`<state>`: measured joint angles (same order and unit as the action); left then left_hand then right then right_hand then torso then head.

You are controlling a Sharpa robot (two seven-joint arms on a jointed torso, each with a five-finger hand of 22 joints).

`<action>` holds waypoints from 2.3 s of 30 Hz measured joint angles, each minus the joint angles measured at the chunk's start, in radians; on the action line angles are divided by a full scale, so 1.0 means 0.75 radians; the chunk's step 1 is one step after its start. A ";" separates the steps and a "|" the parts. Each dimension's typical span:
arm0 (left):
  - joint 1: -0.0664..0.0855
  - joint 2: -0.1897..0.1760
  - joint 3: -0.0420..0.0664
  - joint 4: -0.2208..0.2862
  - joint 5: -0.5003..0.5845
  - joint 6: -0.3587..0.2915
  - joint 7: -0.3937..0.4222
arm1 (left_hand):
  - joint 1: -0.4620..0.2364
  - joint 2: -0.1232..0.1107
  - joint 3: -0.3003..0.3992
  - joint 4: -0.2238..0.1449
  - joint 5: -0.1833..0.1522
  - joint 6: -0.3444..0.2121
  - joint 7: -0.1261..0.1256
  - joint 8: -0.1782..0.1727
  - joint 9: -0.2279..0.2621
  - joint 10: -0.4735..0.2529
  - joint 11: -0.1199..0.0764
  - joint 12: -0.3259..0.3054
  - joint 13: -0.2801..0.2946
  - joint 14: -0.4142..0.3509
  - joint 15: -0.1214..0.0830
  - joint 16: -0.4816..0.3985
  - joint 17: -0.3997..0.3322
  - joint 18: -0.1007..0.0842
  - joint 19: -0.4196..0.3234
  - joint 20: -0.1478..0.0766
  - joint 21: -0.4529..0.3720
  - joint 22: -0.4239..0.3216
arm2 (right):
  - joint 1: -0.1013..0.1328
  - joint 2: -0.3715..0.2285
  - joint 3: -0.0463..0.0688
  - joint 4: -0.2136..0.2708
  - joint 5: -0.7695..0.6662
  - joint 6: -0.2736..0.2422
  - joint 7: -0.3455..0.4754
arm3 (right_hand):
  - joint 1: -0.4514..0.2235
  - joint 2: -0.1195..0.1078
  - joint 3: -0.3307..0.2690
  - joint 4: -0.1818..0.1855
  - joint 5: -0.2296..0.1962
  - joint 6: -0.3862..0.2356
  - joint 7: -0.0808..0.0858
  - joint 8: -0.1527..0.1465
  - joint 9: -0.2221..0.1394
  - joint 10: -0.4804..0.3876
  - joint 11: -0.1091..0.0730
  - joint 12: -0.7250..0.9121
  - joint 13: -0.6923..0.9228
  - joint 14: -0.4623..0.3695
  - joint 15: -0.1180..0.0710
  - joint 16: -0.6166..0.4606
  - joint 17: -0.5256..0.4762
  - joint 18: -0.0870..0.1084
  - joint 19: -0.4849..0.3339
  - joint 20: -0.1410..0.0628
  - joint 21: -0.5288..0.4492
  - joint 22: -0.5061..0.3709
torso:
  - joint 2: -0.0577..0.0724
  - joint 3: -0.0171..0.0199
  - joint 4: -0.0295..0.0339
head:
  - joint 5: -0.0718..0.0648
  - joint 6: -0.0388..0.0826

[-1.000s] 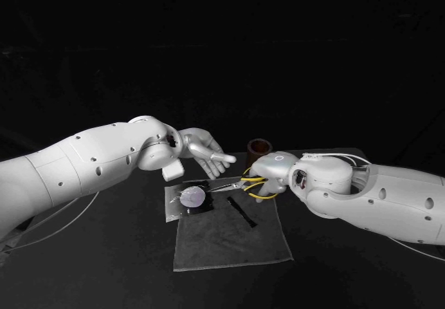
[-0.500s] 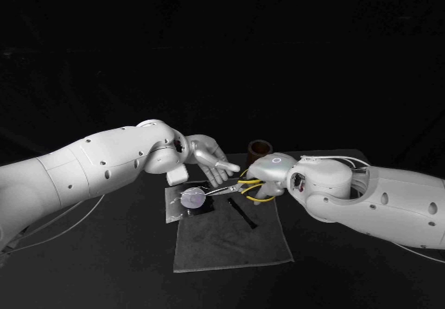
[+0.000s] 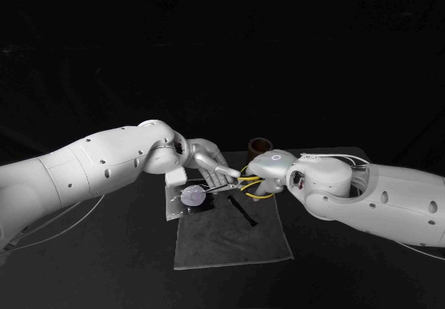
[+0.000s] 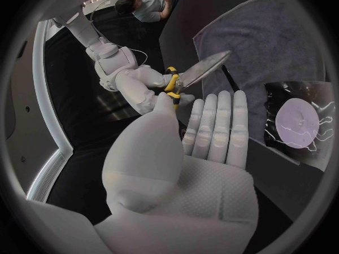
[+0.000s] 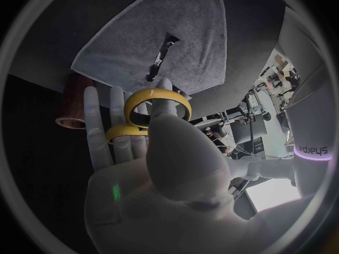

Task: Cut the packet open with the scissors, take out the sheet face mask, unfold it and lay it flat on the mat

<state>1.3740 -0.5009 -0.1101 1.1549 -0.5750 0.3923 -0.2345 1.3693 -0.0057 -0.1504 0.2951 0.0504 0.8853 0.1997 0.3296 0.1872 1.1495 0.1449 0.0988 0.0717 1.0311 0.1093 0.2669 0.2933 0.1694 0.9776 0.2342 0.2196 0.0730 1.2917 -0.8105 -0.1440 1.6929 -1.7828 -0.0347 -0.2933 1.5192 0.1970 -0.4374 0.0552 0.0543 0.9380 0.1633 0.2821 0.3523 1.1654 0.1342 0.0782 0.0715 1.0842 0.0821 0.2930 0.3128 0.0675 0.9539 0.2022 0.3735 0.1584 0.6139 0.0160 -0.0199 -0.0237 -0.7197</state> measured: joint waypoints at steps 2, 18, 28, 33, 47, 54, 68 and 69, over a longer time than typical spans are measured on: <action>-0.001 -0.001 -0.001 -0.002 0.026 0.024 -0.003 | -0.003 0.003 -0.004 -0.005 0.000 0.005 -0.005 0.000 0.000 0.005 -0.005 0.000 0.001 0.000 0.000 0.000 0.000 0.000 0.000 0.000 -0.005 -0.001 | 0.000 0.001 0.000 -0.001 -0.002 0.000 -0.001 | 0.000 0.000 0.000 0.000 0.000 0.002 0.002 0.000 0.000 0.000 0.000 0.000 0.000 0.000 0.000 0.000 0.001 0.000 0.000 0.000 0.000 0.000 | 0.000 0.0001 0.0000 | 0.000 -0.001; -0.002 0.001 -0.013 -0.008 0.180 0.146 -0.020 | 0.212 0.125 0.032 -0.024 0.000 0.028 -0.019 -0.005 -0.002 0.038 -0.020 -0.017 -0.003 0.026 -0.017 -0.016 0.022 -0.001 0.029 -0.010 -0.021 -0.005 | 0.000 0.006 0.000 0.011 -0.009 -0.035 -0.005 | 0.000 0.000 0.000 0.000 0.000 0.002 0.002 0.000 0.000 0.000 0.000 -0.002 -0.001 0.000 0.000 0.000 0.001 0.000 0.000 0.000 0.000 0.000 | 0.000 0.0003 0.0001 | 0.004 -0.008; -0.002 0.007 -0.016 -0.010 0.207 0.169 -0.022 | 0.321 0.143 0.095 -0.014 0.000 0.051 -0.028 -0.015 -0.008 0.065 -0.031 -0.031 -0.005 0.049 -0.024 -0.022 0.037 -0.002 0.048 -0.019 -0.026 -0.005 | 0.000 0.005 -0.001 0.019 -0.019 -0.073 -0.004 | 0.007 -0.007 0.000 0.000 0.000 0.002 0.001 0.000 0.000 0.002 -0.002 -0.003 -0.001 0.000 0.000 -0.005 0.000 0.000 0.000 0.001 0.000 -0.001 | 0.000 0.0006 -0.0004 | 0.004 -0.011; -0.002 0.007 -0.016 -0.012 0.213 0.170 -0.022 | 0.363 0.160 0.154 -0.007 0.000 0.068 -0.041 -0.017 -0.008 0.088 -0.036 -0.037 -0.006 0.065 -0.036 -0.022 0.051 0.000 0.067 -0.029 -0.026 -0.005 | -0.001 0.006 -0.001 0.019 -0.022 -0.077 -0.004 | 0.007 -0.007 0.000 0.000 0.000 0.002 0.001 -0.001 0.000 0.003 -0.002 -0.005 -0.001 0.000 0.000 -0.005 0.000 0.000 0.000 0.001 0.000 -0.001 | 0.000 0.0006 -0.0003 | 0.004 -0.011; -0.003 0.007 -0.017 -0.012 0.224 0.167 -0.014 | 0.316 0.050 0.638 0.043 -0.009 0.095 -0.053 0.024 0.054 0.171 -0.054 -0.040 -0.007 0.137 -0.055 -0.028 0.134 0.012 0.122 -0.065 -0.026 0.000 | 0.000 0.006 0.001 0.014 -0.024 -0.072 -0.004 | 0.009 -0.009 0.000 0.000 0.000 -0.001 -0.001 -0.016 -0.003 0.003 -0.002 -0.008 -0.004 0.000 0.000 -0.016 0.001 0.000 0.002 0.003 0.000 -0.001 | -0.001 -0.0003 0.0004 | 0.002 -0.012; -0.003 0.007 -0.018 -0.011 0.219 0.164 -0.014 | 0.178 -0.089 0.871 0.024 -0.008 0.105 -0.062 0.071 0.124 0.219 -0.068 -0.040 -0.006 0.165 -0.070 -0.033 0.188 0.012 0.141 -0.074 0.004 0.012 | 0.000 0.007 0.000 0.016 -0.021 -0.102 0.001 | 0.061 -0.028 0.019 0.063 0.000 -0.032 0.020 -0.080 -0.014 -0.002 0.001 -0.015 -0.010 -0.077 0.038 -0.101 -0.027 0.003 -0.044 0.024 -0.062 -0.030 | -0.001 -0.0003 0.0004 | 0.002 -0.013; -0.003 0.012 -0.026 -0.011 0.213 0.118 -0.063 | -0.054 -0.118 1.025 -0.091 -0.005 0.119 -0.067 0.099 0.191 0.260 -0.074 -0.042 -0.003 0.208 -0.080 -0.046 0.246 0.011 0.147 -0.091 0.069 0.042 | 0.002 0.000 0.001 0.019 0.057 -0.153 0.030 | -0.045 -0.434 0.716 0.308 0.000 -0.070 -0.012 -0.215 -0.057 -0.226 -0.029 -0.015 -0.012 -0.215 0.086 -0.283 -0.202 0.098 -0.235 0.111 -0.328 -0.125 | -0.001 0.0005 0.0004 | 0.008 -0.018; -0.003 0.013 -0.027 -0.012 0.214 0.113 -0.069 | -0.061 -0.116 1.049 -0.120 -0.005 0.119 -0.067 0.100 0.193 0.260 -0.074 -0.040 -0.003 0.209 -0.081 -0.046 0.248 0.011 0.147 -0.091 0.074 0.044 | 0.003 -0.001 0.001 0.020 0.069 -0.153 0.033 | -0.047 -0.436 0.730 0.308 0.000 -0.075 -0.017 -0.220 -0.060 -0.240 -0.034 -0.020 -0.012 -0.217 0.088 -0.289 -0.208 0.103 -0.255 0.114 -0.341 -0.125 | -0.001 0.0006 0.0003 | 0.008 -0.018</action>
<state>1.3716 -0.4913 -0.1304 1.1459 -0.4147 0.4774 -0.2866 1.3234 -0.0930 0.6367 0.2051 0.0464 0.9746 0.1498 0.4049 0.3318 1.3442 0.0894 0.0689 0.0692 1.1882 0.0487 0.2321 0.4790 0.1776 1.0880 0.1659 0.2753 0.1058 1.2936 -0.8115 -0.1433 1.7079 -1.7309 -0.1495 -0.2684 1.4842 -0.1300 0.1097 0.2860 0.0543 0.8817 0.1508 0.1174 0.3074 0.9853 0.1087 0.0634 0.0625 0.9211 0.1479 0.0765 0.1571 0.1449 0.7628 0.2880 0.1175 0.0645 0.6132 0.0165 -0.0198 -0.0177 -0.7334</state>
